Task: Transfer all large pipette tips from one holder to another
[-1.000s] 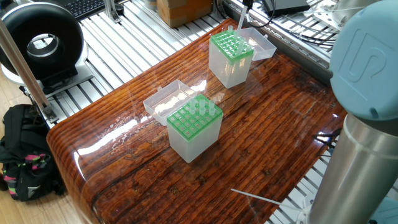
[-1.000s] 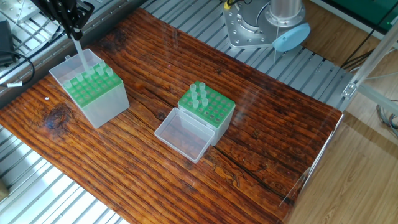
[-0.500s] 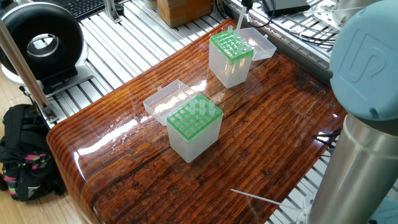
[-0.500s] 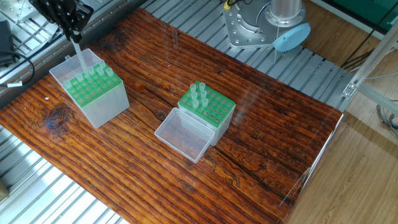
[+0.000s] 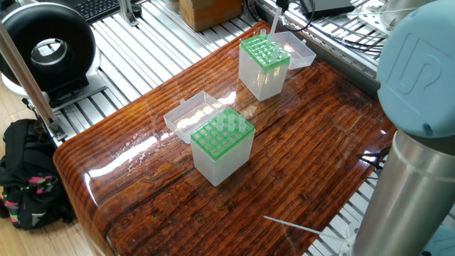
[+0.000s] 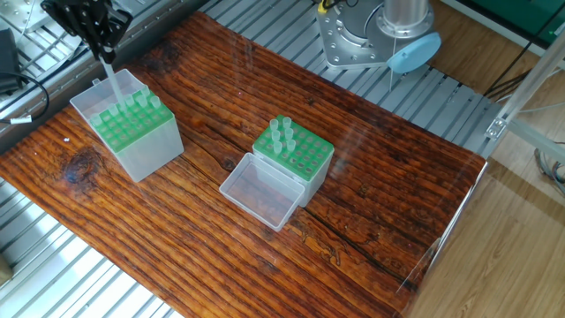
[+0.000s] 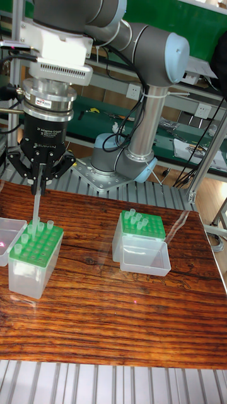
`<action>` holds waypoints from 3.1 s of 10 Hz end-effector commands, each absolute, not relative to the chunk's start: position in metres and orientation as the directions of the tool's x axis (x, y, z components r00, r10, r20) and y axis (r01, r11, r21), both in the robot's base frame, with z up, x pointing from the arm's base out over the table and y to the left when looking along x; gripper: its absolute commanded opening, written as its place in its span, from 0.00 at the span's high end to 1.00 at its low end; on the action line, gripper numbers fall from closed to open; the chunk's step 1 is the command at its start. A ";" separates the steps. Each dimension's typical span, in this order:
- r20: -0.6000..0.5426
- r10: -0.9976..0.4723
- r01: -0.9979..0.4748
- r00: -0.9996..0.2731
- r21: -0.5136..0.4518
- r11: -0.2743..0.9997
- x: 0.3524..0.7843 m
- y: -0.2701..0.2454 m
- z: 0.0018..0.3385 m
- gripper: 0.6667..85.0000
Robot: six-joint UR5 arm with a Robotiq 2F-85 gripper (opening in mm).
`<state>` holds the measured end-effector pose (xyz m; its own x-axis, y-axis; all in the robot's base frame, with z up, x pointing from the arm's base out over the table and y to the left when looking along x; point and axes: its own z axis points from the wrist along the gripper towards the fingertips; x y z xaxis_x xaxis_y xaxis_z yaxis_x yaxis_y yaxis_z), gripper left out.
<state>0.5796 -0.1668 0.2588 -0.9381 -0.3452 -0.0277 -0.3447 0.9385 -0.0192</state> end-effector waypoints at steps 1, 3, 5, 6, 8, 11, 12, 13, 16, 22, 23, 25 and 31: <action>-0.036 -0.376 -0.376 -0.926 -0.004 0.926 0.581 -0.163 0.258 0.83; -0.041 -0.390 -0.390 -0.920 -0.004 0.921 0.583 -0.163 0.259 0.79; -0.052 -0.397 -0.397 -0.917 0.006 0.918 0.585 -0.160 0.259 0.71; -0.059 -0.398 -0.399 -0.916 0.006 0.917 0.587 -0.159 0.259 0.68; -0.062 -0.401 -0.402 -0.914 0.003 0.916 0.588 -0.160 0.260 0.66; -0.064 -0.390 -0.392 -0.918 0.011 0.920 0.590 -0.154 0.264 0.66; -0.065 -0.379 -0.380 -0.923 0.018 0.925 0.590 -0.147 0.268 0.66; -0.060 -0.362 -0.363 -0.930 0.021 0.931 0.590 -0.137 0.273 0.66; -0.047 -0.323 -0.325 -0.945 0.033 0.945 0.567 -0.089 0.280 0.66; -0.048 -0.273 -0.275 -0.961 0.033 0.961 0.519 -0.049 0.255 0.72; -0.008 -0.320 -0.320 -0.947 0.001 0.947 0.512 -0.060 0.255 0.74; 0.081 -0.428 -0.431 -0.900 -0.019 0.902 0.493 -0.075 0.256 0.74; -0.034 -0.372 -0.374 -0.928 0.048 0.926 0.504 0.019 0.237 0.64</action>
